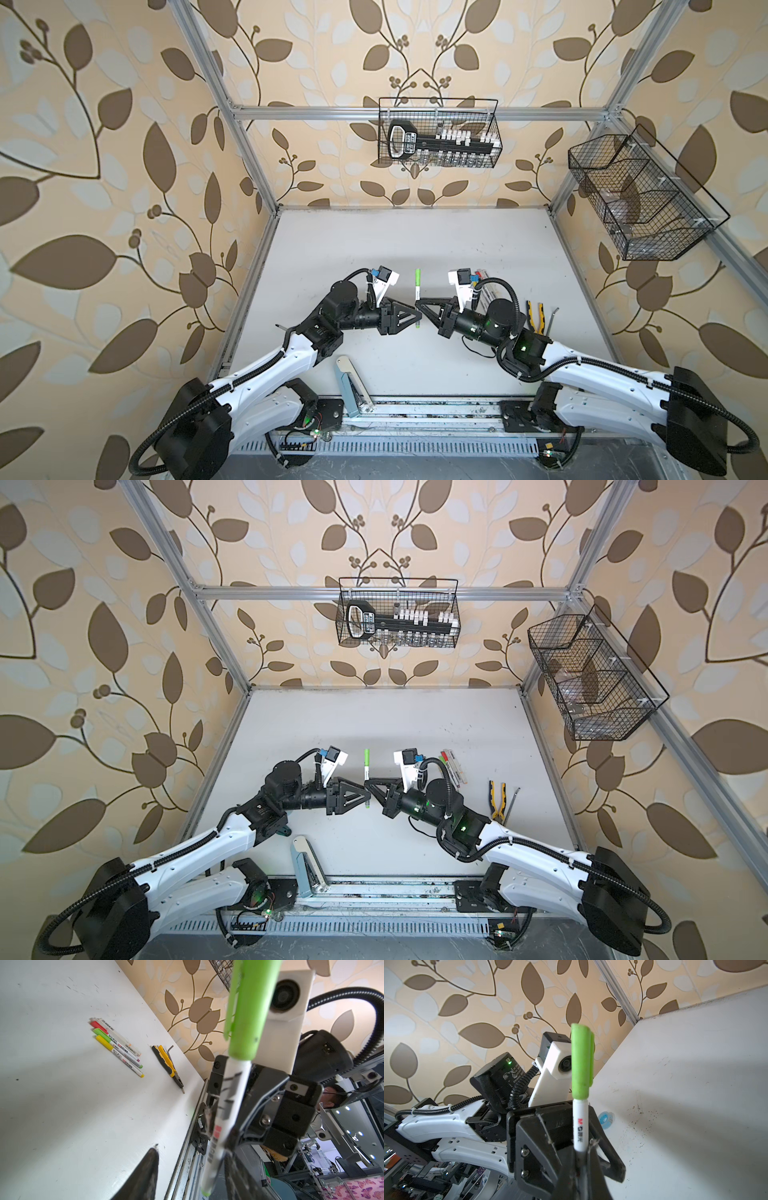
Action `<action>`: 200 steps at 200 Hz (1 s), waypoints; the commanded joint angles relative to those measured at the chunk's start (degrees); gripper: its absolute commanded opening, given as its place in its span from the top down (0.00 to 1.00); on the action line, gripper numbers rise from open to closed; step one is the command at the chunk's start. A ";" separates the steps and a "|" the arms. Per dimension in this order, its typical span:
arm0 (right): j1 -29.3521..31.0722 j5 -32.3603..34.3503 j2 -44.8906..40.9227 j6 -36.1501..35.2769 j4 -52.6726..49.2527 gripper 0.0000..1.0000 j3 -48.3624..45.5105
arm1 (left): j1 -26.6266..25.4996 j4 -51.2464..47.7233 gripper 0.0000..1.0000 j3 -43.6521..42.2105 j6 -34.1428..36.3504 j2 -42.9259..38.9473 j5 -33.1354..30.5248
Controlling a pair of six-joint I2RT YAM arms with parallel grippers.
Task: Insert the pens into the pen caps
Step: 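Push the white pen tip up into the green cap held by the left gripper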
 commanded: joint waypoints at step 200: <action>-8.66 0.82 -3.04 -3.47 -26.60 0.55 9.45 | -7.28 -23.67 1.00 8.66 15.60 5.35 -17.91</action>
